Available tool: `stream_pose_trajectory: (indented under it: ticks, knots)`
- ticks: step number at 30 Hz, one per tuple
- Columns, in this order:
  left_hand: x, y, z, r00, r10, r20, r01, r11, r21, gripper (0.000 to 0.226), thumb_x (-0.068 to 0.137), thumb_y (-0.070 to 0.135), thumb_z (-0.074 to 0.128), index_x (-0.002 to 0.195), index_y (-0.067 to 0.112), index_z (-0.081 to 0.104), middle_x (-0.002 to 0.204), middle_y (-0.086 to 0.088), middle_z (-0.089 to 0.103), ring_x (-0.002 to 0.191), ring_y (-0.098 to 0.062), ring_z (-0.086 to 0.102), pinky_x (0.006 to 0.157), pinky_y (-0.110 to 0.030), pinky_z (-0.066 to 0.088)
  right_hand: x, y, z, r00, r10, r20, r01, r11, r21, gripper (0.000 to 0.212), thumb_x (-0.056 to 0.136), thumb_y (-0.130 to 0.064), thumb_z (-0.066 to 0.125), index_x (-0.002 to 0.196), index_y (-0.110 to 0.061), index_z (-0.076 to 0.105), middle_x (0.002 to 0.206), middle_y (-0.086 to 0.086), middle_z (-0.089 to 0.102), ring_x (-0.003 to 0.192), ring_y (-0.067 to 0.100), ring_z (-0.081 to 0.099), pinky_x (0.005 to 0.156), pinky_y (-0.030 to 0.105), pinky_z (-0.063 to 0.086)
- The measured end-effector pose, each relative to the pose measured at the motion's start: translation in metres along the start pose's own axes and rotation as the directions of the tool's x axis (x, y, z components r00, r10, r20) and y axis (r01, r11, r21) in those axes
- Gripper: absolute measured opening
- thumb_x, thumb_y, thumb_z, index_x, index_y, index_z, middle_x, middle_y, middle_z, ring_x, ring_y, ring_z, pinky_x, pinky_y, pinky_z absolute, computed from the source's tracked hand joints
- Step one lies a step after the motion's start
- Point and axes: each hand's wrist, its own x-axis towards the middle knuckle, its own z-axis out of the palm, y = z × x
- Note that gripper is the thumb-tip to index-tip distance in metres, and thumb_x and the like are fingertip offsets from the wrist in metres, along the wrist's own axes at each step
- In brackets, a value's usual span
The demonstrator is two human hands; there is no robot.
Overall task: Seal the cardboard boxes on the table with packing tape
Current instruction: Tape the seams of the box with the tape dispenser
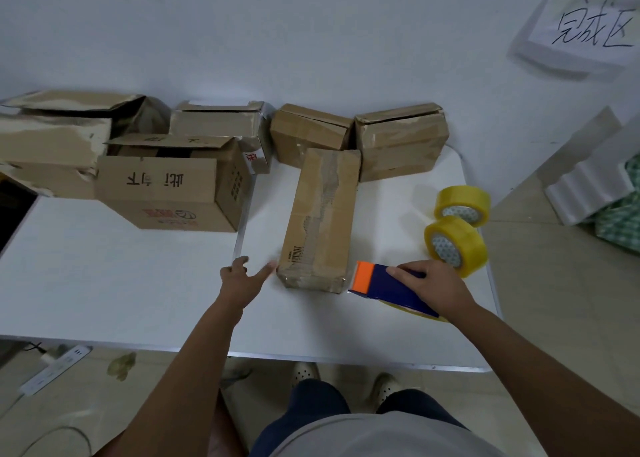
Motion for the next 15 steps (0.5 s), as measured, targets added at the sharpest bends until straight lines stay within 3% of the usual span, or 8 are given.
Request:
stream_pose_trajectory:
  ticks: [2, 4, 5, 7, 9, 10, 12, 15]
  knots:
    - [0.0, -0.003, -0.005, 0.998, 0.037, -0.047, -0.034, 0.996, 0.077, 0.086, 0.091, 0.061, 0.052, 0.155, 0.012, 0.024, 0.156, -0.016, 0.021, 0.126, -0.035, 0.053, 0.107, -0.048, 0.044, 0.0, 0.002, -0.001, 1.0, 0.001, 0.001, -0.001, 1.0, -0.014, 0.043, 0.09, -0.057, 0.055, 0.111, -0.024, 0.073, 0.099, -0.005, 0.074, 0.083, 0.009, 0.066, 0.076, 0.034, 0.058]
    - [-0.009, -0.008, -0.005, 0.952, 0.28, -0.121, -0.233, 0.924, 0.303, 0.078, 0.097, 0.056, 0.044, 0.157, 0.013, 0.02, 0.162, -0.014, 0.018, 0.139, -0.034, 0.04, 0.113, -0.047, 0.036, 0.0, 0.004, -0.002, 1.0, 0.014, 0.002, -0.014, 1.0, 0.007, 0.043, 0.09, -0.057, 0.056, 0.111, -0.024, 0.073, 0.099, -0.005, 0.074, 0.084, 0.009, 0.066, 0.077, 0.034, 0.058]
    - [-0.016, -0.01, -0.002, 0.875, 0.47, -0.116, -0.382, 0.818, 0.43, 0.071, 0.1, 0.052, 0.041, 0.157, 0.015, 0.021, 0.163, -0.01, 0.018, 0.145, -0.029, 0.033, 0.116, -0.045, 0.031, 0.0, 0.005, -0.002, 1.0, 0.019, -0.001, -0.019, 0.999, 0.026, 0.043, 0.089, -0.057, 0.057, 0.111, -0.024, 0.073, 0.098, -0.007, 0.074, 0.083, 0.008, 0.067, 0.076, 0.033, 0.058]
    - [-0.033, -0.007, 0.013, 0.656, 0.748, 0.095, -0.651, 0.498, 0.573, 0.059, 0.105, 0.048, 0.033, 0.157, 0.021, 0.023, 0.165, 0.003, 0.015, 0.151, -0.016, 0.015, 0.122, -0.04, 0.017, 0.0, 0.006, -0.001, 1.0, 0.017, -0.006, -0.017, 0.998, 0.054, 0.042, 0.088, -0.058, 0.058, 0.109, -0.026, 0.074, 0.096, -0.009, 0.074, 0.082, 0.007, 0.067, 0.075, 0.032, 0.058]
    - [-0.041, -0.009, 0.035, 0.518, 0.77, 0.374, -0.779, 0.244, 0.578, 0.058, 0.105, 0.051, 0.02, 0.157, 0.026, 0.022, 0.165, 0.01, 0.01, 0.152, -0.008, 0.003, 0.124, -0.036, 0.004, -0.001, 0.005, -0.001, 1.0, 0.013, 0.0, -0.013, 0.997, 0.074, 0.04, 0.088, -0.058, 0.058, 0.107, -0.026, 0.075, 0.095, -0.01, 0.074, 0.082, 0.007, 0.067, 0.075, 0.031, 0.058]
    - [-0.04, -0.012, 0.044, 0.505, 0.738, 0.447, -0.792, 0.191, 0.58, 0.06, 0.104, 0.054, 0.014, 0.157, 0.026, 0.02, 0.165, 0.01, 0.009, 0.152, -0.008, 0.0, 0.124, -0.034, -0.001, -0.001, 0.004, -0.001, 1.0, 0.011, 0.005, -0.012, 0.997, 0.079, 0.039, 0.088, -0.057, 0.058, 0.107, -0.026, 0.075, 0.095, -0.01, 0.074, 0.083, 0.006, 0.067, 0.075, 0.031, 0.058]
    - [-0.034, -0.021, 0.053, 0.525, 0.689, 0.499, -0.779, 0.153, 0.608, 0.063, 0.103, 0.056, 0.005, 0.158, 0.027, 0.016, 0.165, 0.008, 0.009, 0.152, -0.01, -0.005, 0.122, -0.033, -0.008, -0.002, 0.004, -0.003, 1.0, 0.013, 0.01, -0.014, 0.996, 0.083, 0.038, 0.089, -0.056, 0.059, 0.107, -0.027, 0.075, 0.093, -0.012, 0.073, 0.082, 0.006, 0.066, 0.074, 0.03, 0.057]
    - [-0.023, -0.031, 0.049, 0.535, 0.647, 0.543, -0.779, 0.129, 0.613, 0.061, 0.104, 0.055, 0.01, 0.159, 0.029, 0.008, 0.166, 0.009, 0.002, 0.152, -0.008, -0.01, 0.123, -0.038, -0.007, -0.006, 0.005, -0.006, 1.0, 0.028, 0.005, -0.029, 0.991, 0.133, 0.035, 0.089, -0.052, 0.06, 0.106, -0.026, 0.075, 0.089, -0.013, 0.072, 0.081, 0.005, 0.067, 0.071, 0.025, 0.054]
